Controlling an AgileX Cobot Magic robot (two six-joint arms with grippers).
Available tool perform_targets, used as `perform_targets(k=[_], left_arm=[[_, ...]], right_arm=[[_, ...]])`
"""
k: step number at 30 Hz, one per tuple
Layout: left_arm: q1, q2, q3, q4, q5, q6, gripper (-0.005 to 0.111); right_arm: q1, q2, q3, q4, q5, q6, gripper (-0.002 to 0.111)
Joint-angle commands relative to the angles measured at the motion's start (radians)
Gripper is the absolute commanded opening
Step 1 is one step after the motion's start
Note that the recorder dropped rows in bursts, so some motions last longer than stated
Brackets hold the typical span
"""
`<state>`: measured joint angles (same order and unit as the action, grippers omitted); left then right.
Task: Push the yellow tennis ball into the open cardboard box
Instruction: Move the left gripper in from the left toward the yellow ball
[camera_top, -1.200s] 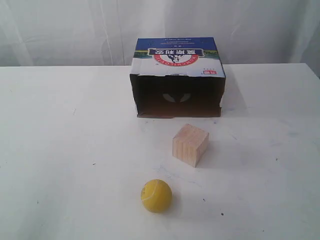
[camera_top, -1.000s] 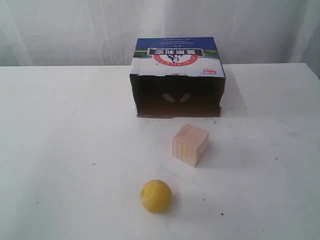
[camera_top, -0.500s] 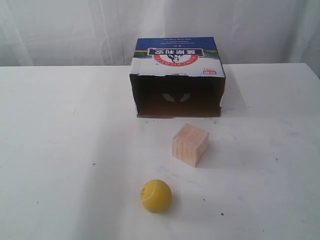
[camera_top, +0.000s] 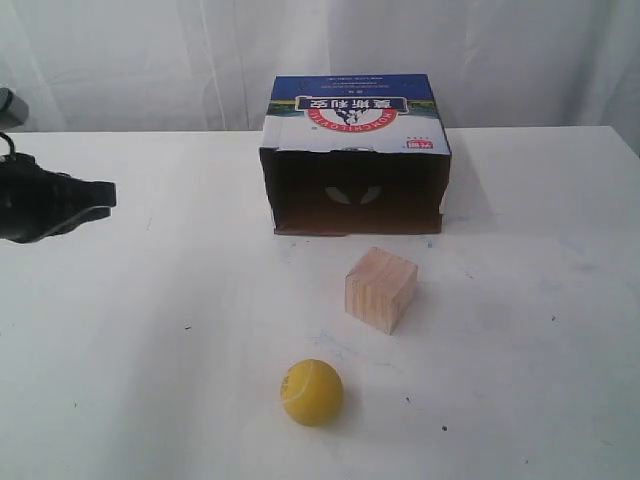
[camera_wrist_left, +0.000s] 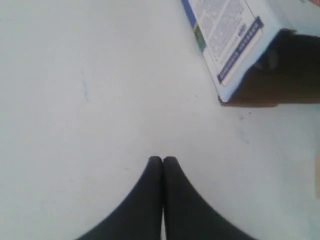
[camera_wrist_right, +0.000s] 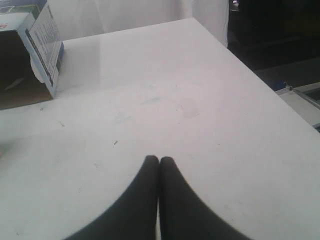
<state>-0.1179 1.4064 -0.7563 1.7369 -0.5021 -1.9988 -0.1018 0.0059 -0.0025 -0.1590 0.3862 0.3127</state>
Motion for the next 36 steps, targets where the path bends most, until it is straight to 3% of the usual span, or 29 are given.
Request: perform_targets(k=[1, 6, 8, 9, 11, 14, 17, 20, 23, 25, 27, 31, 33, 36], left_arm=[[-0.006, -0.082, 0.016, 0.008, 0.194, 0.012, 0.0], [-0.003, -0.093, 0.018, 0.008, 0.261, 0.158, 0.0], [0.004, -0.066, 0.043, -0.303, 0.139, 0.642, 0.0], [0.003, -0.046, 0.09, -0.639, 0.023, 1.111, 0.0], [-0.052, -0.038, 0.187, -1.116, -0.144, 1.605, 0.0], [-0.151, -0.04, 0.231, -1.253, -0.134, 1.762, 0.0], [-0.247, -0.04, 0.264, -1.082, -0.118, 1.765, 0.0], [-0.298, -0.04, 0.295, -0.916, -0.121, 1.708, 0.0], [-0.304, -0.04, 0.28, -0.95, -0.096, 1.337, 0.0], [-0.304, -0.04, 0.251, -0.859, -0.11, 1.168, 0.0], [-0.304, -0.04, 0.21, -0.66, -0.159, 0.999, 0.0], [-0.323, -0.016, 0.087, -0.172, -0.271, 0.496, 0.0], [-0.356, 0.015, 0.041, -0.027, -0.302, 0.366, 0.0], [-0.412, 0.07, -0.004, -0.004, -0.384, 0.38, 0.0]], right_arm=[[-0.004, -0.006, 0.002, -0.002, -0.012, 0.004, 0.0], [-0.004, -0.006, 0.002, -0.002, -0.012, 0.004, 0.0], [-0.004, -0.006, 0.002, -0.002, -0.012, 0.004, 0.0], [-0.004, -0.006, 0.002, -0.002, -0.012, 0.004, 0.0], [-0.004, -0.006, 0.002, -0.002, -0.012, 0.004, 0.0], [-0.004, -0.006, 0.002, -0.002, -0.012, 0.004, 0.0], [-0.004, -0.006, 0.002, -0.002, -0.012, 0.004, 0.0], [-0.004, -0.006, 0.002, -0.002, -0.012, 0.004, 0.0], [-0.004, -0.006, 0.002, -0.002, -0.012, 0.004, 0.0], [-0.004, -0.006, 0.002, -0.002, -0.012, 0.004, 0.0], [-0.004, -0.006, 0.002, -0.002, -0.012, 0.004, 0.0], [-0.004, -0.006, 0.002, -0.002, -0.012, 0.004, 0.0], [-0.004, -0.006, 0.002, -0.002, -0.012, 0.004, 0.0], [-0.004, -0.006, 0.002, -0.002, -0.012, 0.004, 0.0]])
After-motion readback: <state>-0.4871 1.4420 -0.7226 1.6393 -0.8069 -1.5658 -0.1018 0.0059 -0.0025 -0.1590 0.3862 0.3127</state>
